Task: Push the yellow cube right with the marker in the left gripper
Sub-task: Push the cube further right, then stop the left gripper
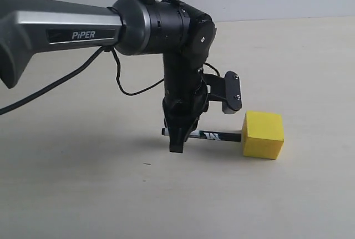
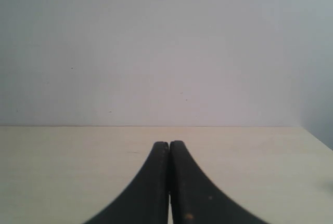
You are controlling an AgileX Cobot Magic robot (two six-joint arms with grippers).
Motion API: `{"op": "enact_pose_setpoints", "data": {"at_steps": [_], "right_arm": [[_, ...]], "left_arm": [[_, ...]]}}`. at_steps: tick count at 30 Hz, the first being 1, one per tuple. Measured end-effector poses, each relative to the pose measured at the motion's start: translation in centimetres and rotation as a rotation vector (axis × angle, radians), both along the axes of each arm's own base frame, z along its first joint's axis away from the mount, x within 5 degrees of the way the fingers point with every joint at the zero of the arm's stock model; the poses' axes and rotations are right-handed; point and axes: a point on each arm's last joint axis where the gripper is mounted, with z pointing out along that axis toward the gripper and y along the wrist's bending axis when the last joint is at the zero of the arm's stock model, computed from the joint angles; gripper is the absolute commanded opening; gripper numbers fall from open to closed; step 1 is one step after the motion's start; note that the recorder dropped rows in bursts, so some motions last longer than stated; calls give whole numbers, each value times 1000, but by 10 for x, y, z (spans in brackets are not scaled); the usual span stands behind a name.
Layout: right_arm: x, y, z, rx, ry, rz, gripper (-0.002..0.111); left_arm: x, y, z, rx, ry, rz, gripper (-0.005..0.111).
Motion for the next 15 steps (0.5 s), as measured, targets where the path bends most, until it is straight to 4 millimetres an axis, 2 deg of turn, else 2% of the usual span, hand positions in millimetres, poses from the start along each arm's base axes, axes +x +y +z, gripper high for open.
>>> {"op": "enact_pose_setpoints", "data": {"at_steps": [9,12,15], "right_arm": [[0,0,0,0,0,0,0],[0,0,0,0,0,0,0],[0,0,0,0,0,0,0]], "left_arm": [[19,29,1,109,15,53,0],[19,28,1,108,11,52,0],[9,11,0,69,-27,-27,0]]}}
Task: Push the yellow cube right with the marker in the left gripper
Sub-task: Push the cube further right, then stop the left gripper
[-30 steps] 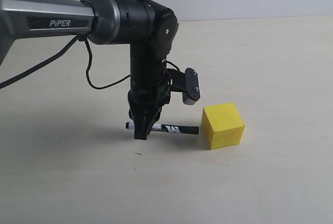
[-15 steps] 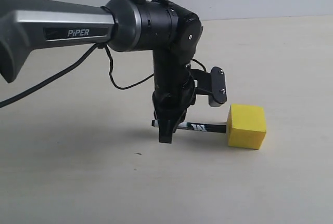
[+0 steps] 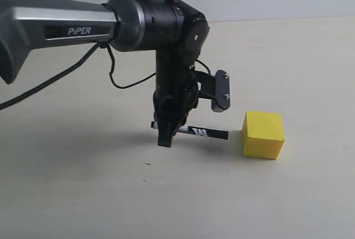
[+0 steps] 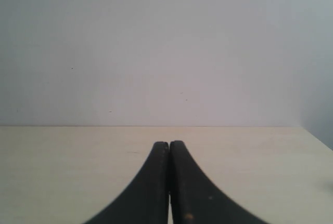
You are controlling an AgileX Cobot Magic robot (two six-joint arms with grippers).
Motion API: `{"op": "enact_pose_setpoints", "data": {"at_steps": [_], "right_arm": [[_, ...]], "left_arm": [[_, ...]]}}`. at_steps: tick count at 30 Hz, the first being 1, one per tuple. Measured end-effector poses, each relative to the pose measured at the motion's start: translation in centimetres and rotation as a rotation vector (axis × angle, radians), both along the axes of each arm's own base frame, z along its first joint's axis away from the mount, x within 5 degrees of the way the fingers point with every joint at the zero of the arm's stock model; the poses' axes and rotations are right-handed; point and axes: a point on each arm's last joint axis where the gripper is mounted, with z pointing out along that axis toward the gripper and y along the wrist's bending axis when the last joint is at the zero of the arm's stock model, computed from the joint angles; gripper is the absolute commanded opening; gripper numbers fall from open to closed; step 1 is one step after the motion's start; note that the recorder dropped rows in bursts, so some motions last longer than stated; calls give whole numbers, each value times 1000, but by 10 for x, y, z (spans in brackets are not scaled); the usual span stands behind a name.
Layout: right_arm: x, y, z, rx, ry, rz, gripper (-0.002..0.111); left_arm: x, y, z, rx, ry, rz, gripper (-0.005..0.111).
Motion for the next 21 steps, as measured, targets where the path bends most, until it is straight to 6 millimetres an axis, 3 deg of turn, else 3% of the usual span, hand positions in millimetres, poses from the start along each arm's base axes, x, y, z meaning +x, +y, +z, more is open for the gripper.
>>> {"op": "enact_pose_setpoints", "data": {"at_steps": [3,5,11,15,21], "right_arm": [[0,0,0,0,0,0,0],[0,0,0,0,0,0,0],[0,0,0,0,0,0,0],[0,0,0,0,0,0,0],[0,0,0,0,0,0,0]], "left_arm": [[-16,-33,3,-78,-61,-90,0],[-15,-46,8,-102,-71,-87,0],[-8,-36,2,-16,-20,38,0],[-18,-45,3,-26,-26,136,0],[-32,-64,4,-101,-55,111,0]]}}
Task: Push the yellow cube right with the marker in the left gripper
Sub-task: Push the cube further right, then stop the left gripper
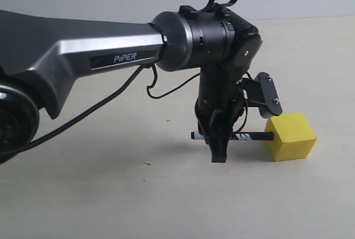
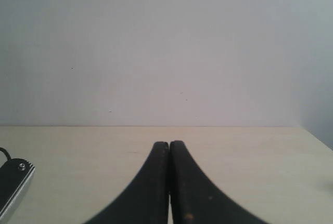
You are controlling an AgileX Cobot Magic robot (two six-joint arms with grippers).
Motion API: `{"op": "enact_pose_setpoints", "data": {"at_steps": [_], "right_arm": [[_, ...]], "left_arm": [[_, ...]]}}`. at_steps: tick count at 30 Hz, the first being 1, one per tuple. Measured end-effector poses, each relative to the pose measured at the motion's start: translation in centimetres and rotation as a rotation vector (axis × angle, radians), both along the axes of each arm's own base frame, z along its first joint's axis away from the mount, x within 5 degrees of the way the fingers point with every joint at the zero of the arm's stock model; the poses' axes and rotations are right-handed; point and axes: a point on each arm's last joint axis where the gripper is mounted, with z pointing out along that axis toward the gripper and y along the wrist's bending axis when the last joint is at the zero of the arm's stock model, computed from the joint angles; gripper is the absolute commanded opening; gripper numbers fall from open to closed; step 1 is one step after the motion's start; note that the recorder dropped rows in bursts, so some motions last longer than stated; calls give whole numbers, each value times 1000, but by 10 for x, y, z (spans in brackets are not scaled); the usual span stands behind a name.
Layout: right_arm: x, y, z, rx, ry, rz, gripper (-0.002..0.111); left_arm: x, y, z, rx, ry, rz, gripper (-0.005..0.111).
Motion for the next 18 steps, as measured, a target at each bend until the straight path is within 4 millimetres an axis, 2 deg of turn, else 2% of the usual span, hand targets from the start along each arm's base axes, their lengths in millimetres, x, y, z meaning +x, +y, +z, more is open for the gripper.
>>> {"op": "enact_pose_setpoints", "data": {"at_steps": [5,12,18], "right_arm": [[0,0,0,0,0,0,0],[0,0,0,0,0,0,0],[0,0,0,0,0,0,0]], "left_arm": [[-3,-6,1,-28,-12,-7,0],[11,14,1,60,7,8,0],[16,19,1,81,13,13,0]]}}
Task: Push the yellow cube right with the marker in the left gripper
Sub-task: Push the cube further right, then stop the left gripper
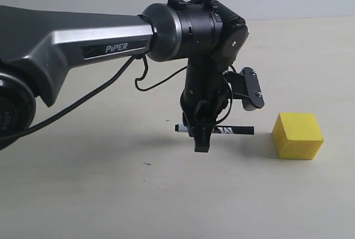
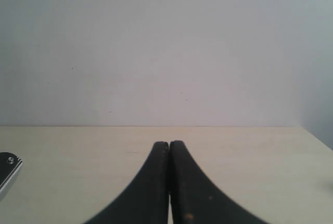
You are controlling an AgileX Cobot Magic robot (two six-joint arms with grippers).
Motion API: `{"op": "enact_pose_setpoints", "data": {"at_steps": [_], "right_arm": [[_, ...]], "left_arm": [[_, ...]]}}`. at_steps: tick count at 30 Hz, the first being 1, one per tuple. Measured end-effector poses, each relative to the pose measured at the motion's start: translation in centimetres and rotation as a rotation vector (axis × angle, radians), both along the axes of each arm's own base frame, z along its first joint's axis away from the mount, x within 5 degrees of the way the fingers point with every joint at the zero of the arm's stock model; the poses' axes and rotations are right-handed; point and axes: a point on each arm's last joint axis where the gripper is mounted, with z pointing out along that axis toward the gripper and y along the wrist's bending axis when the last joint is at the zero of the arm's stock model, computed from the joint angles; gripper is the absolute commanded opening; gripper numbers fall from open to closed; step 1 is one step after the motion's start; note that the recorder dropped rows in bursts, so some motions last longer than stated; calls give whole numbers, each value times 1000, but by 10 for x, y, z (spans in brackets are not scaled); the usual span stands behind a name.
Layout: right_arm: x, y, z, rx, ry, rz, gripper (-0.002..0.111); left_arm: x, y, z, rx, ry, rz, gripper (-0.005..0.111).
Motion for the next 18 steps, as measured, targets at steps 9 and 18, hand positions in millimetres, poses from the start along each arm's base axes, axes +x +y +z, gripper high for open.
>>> {"op": "enact_pose_setpoints", "data": {"at_steps": [9,18], "right_arm": [[0,0,0,0,0,0,0],[0,0,0,0,0,0,0]], "left_arm": [[-1,0,0,-4,9,0,0],[-1,0,0,-3,10,0,0]]}}
